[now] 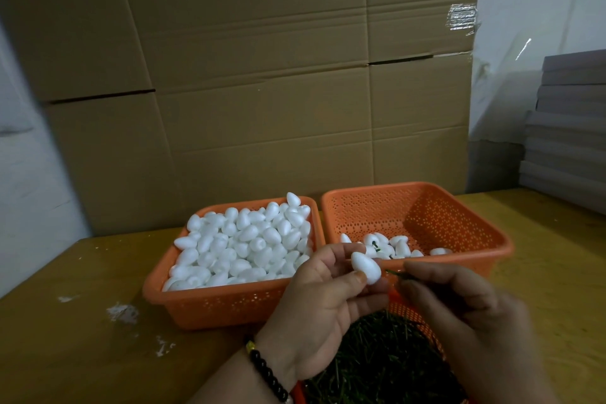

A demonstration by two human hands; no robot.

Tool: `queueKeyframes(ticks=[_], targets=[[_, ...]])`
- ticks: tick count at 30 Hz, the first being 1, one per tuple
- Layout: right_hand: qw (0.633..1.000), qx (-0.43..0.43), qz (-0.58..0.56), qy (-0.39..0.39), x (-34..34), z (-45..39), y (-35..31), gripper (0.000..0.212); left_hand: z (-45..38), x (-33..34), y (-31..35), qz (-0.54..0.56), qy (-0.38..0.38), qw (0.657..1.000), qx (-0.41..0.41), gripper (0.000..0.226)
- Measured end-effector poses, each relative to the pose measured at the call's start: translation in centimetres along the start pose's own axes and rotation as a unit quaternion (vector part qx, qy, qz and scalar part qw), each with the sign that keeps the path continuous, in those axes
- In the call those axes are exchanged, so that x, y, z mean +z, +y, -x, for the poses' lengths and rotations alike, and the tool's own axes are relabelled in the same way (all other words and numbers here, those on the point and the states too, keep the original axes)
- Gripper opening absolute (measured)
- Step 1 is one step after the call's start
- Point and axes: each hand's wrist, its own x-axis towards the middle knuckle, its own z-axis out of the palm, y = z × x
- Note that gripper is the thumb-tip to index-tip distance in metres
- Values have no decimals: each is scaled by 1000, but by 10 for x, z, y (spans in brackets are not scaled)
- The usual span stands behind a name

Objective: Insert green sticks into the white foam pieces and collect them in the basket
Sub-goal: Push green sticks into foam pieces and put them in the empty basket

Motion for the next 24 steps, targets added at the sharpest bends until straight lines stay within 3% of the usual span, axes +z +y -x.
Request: queueKeyframes(ticks=[3, 7, 9, 15, 24], targets=[[1000, 0, -9, 7, 0, 0, 0, 31, 1, 2, 4, 121, -31, 990, -59, 41], [998, -52, 44, 9, -3, -1, 2, 16, 1, 2, 5, 184, -28, 978, -97, 34], [993, -89, 77, 3, -3, -1, 2, 6, 1, 2, 3, 189, -23, 977, -99, 33], [985, -131, 115, 13, 0, -1, 5, 5, 2, 3, 1, 188, -17, 977, -104, 26], [984, -127, 124, -9, 0, -2, 8, 14, 4, 6, -2, 176, -14, 978, -113, 23]])
